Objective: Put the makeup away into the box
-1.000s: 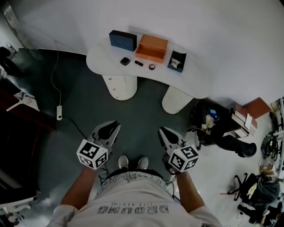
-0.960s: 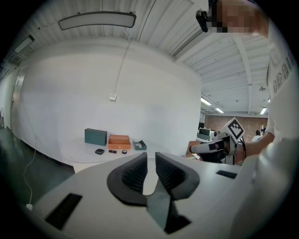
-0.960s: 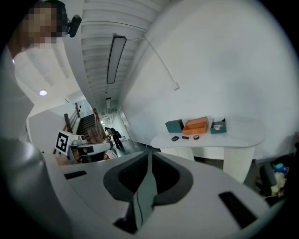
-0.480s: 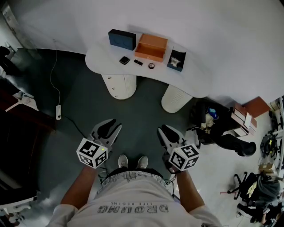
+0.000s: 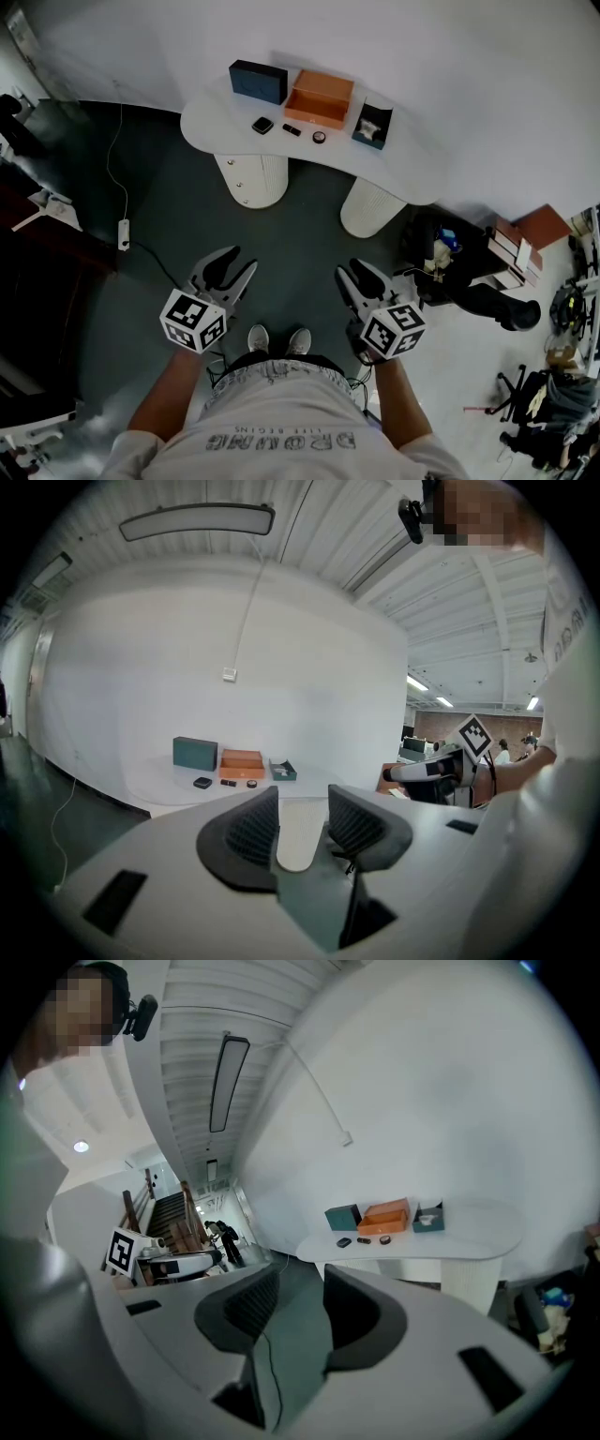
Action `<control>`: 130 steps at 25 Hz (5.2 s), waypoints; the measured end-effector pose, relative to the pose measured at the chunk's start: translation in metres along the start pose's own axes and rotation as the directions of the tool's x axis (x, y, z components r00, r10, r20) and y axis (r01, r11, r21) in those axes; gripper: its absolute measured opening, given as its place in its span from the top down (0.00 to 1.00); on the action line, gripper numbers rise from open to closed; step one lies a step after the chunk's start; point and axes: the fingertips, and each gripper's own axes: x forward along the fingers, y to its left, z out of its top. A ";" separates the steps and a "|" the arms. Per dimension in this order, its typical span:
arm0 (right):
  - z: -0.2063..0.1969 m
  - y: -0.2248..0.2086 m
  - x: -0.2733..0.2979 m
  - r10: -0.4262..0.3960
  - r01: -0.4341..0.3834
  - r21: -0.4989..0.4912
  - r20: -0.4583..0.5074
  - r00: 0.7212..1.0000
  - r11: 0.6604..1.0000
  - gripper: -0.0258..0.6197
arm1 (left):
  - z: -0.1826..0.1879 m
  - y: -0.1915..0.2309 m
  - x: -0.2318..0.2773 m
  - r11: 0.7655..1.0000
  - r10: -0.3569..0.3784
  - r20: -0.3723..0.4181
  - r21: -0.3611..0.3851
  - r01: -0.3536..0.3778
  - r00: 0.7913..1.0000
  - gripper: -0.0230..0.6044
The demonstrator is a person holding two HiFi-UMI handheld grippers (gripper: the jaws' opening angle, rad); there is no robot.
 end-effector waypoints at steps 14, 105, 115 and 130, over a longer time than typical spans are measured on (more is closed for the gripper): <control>-0.003 -0.022 -0.025 0.025 -0.025 0.000 -0.004 1.000 1.000 0.62 | -0.004 -0.026 0.010 0.999 0.037 0.003 0.007 -0.037 0.999 0.62; 0.147 -0.155 0.323 -0.123 0.126 0.040 -0.052 0.991 0.991 0.59 | 0.077 0.285 0.293 0.993 -0.122 -0.051 -0.014 0.121 0.991 0.62; 0.170 -0.215 0.356 -0.099 0.105 0.061 -0.085 0.991 0.993 0.59 | 0.085 0.297 0.364 0.995 -0.103 -0.080 -0.022 0.102 0.991 0.62; 0.210 -0.314 0.393 -0.021 0.031 0.082 -0.129 0.991 0.996 0.59 | 0.091 0.302 0.467 1.000 -0.028 -0.142 -0.017 0.026 0.990 0.62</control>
